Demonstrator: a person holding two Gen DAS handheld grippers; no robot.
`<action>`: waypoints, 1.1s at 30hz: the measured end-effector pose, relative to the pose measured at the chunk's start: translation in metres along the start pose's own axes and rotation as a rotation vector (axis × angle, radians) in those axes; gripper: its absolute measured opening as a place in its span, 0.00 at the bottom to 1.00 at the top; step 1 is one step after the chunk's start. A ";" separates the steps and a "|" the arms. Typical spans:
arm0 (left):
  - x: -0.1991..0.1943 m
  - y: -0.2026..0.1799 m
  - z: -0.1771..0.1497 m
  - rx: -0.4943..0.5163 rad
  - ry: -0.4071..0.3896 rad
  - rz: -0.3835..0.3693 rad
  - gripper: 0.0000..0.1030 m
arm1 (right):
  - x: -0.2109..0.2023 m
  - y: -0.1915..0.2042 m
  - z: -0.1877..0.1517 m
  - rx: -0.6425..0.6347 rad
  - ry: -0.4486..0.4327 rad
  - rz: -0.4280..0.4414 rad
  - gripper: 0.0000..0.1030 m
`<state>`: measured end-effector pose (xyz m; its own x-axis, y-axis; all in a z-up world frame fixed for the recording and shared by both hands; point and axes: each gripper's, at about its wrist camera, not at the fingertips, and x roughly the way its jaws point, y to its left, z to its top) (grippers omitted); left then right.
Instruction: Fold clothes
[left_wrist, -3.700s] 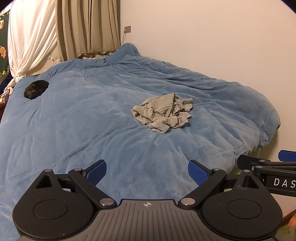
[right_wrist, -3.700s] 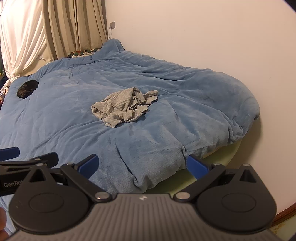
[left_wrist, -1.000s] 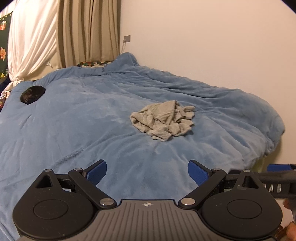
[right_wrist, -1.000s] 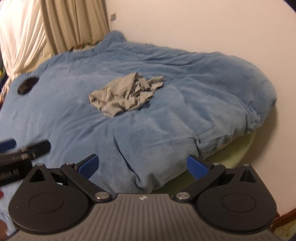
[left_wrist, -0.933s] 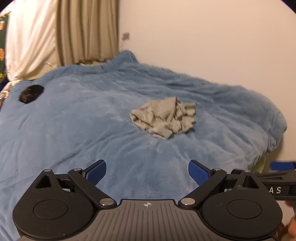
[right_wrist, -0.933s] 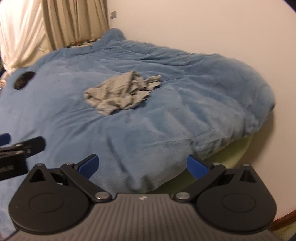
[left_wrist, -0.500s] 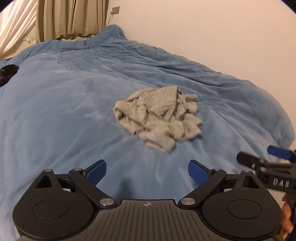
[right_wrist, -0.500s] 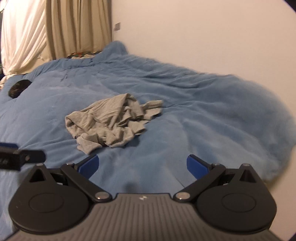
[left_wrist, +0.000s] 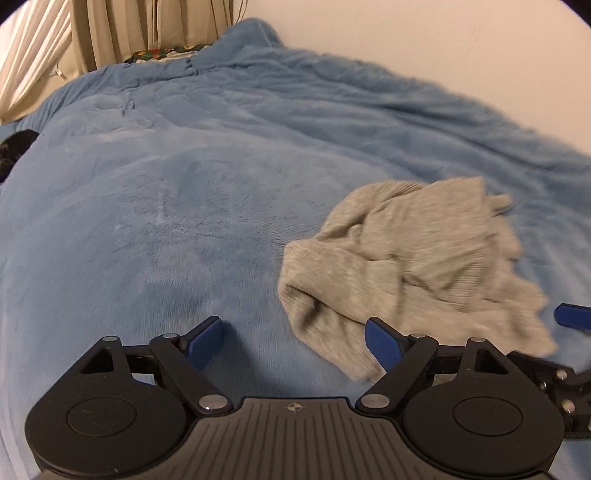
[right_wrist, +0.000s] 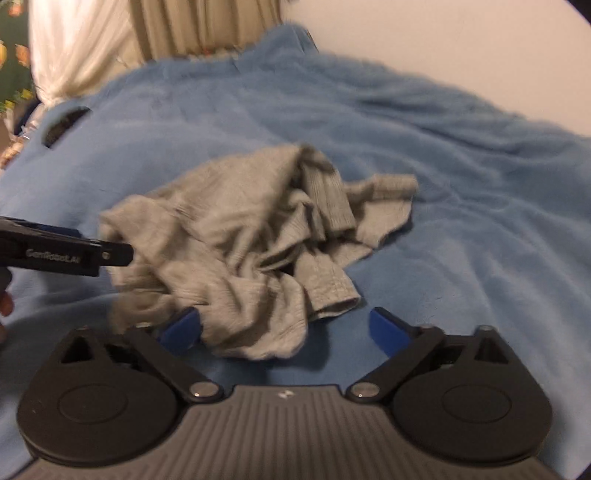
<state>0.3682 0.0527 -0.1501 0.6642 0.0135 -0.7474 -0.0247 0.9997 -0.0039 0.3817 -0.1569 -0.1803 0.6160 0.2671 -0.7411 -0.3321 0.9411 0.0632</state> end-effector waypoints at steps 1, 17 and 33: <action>0.004 -0.005 0.002 0.014 -0.008 0.015 0.82 | 0.009 -0.001 0.001 -0.003 0.023 0.014 0.79; -0.176 0.012 0.026 -0.074 -0.296 -0.036 0.08 | -0.149 0.039 0.042 0.007 -0.261 0.088 0.15; -0.549 0.099 -0.068 -0.053 -0.555 0.198 0.11 | -0.484 0.198 0.014 -0.148 -0.539 0.430 0.15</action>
<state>-0.0496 0.1431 0.2149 0.9344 0.2233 -0.2776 -0.2162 0.9747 0.0562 0.0278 -0.0967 0.1998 0.6636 0.7105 -0.2340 -0.6956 0.7012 0.1564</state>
